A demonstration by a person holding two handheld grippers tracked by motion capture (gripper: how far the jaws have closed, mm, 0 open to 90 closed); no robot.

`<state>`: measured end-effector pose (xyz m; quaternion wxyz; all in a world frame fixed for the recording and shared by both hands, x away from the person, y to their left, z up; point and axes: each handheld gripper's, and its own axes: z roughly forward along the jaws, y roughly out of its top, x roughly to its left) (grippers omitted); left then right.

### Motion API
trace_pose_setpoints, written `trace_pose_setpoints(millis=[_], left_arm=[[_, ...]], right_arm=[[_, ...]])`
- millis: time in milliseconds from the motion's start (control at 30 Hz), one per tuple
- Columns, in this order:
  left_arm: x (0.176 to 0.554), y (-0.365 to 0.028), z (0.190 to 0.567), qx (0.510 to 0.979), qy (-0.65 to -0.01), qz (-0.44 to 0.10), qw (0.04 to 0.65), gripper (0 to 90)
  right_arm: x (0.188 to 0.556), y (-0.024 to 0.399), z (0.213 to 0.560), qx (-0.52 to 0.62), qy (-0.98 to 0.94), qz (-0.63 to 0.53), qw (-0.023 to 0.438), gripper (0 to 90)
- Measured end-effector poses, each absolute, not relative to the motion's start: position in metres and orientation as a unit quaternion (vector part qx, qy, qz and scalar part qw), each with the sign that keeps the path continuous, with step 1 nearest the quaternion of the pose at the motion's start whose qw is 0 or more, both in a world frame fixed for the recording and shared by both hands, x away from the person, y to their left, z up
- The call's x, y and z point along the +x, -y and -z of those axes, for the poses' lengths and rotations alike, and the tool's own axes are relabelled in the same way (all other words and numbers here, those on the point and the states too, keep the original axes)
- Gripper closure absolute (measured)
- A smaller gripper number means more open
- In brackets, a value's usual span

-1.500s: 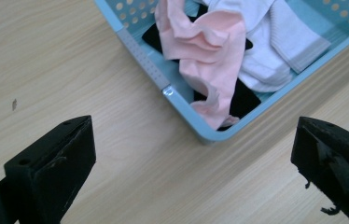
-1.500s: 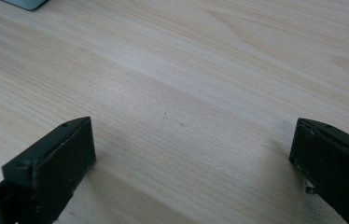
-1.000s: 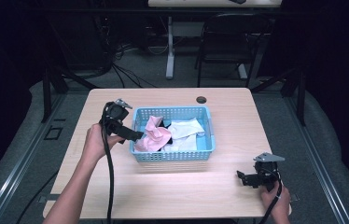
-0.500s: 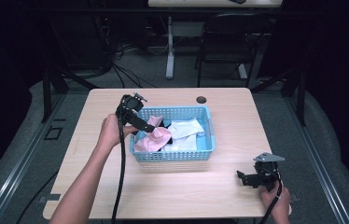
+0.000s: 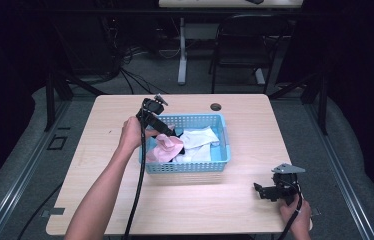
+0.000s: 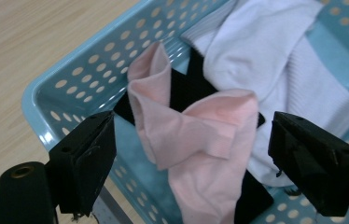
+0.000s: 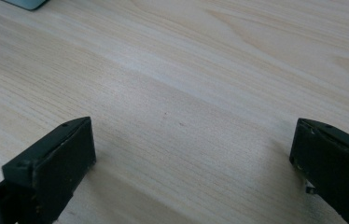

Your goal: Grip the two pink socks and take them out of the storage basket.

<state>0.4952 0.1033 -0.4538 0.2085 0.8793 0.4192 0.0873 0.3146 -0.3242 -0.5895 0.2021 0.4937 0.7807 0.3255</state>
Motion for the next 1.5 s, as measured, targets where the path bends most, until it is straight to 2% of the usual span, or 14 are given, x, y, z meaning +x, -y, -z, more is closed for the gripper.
trace_pose_setpoints(millis=[500,633,833,900,1500], left_arm=[[0.516,-0.098,0.477,0.873,-0.447,-0.093,0.168,41.6],[0.519,-0.096,0.483,0.876,-0.45,-0.081,0.15,54.6],[0.519,-0.097,0.487,0.876,-0.45,-0.069,0.159,82.8],[0.517,-0.096,0.484,0.878,-0.446,-0.07,0.162,87.7],[0.492,-0.097,0.428,0.889,-0.402,-0.103,0.192,88.3]], right_arm=[[0.315,0.324,0.59,0.494,-0.78,-0.326,0.202,0.0],[0.315,0.324,0.589,0.494,-0.781,-0.326,0.202,0.0],[0.315,0.324,0.59,0.494,-0.78,-0.326,0.202,0.0],[0.315,0.324,0.589,0.494,-0.78,-0.326,0.202,0.0],[0.315,0.324,0.589,0.494,-0.78,-0.326,0.202,0.0]])
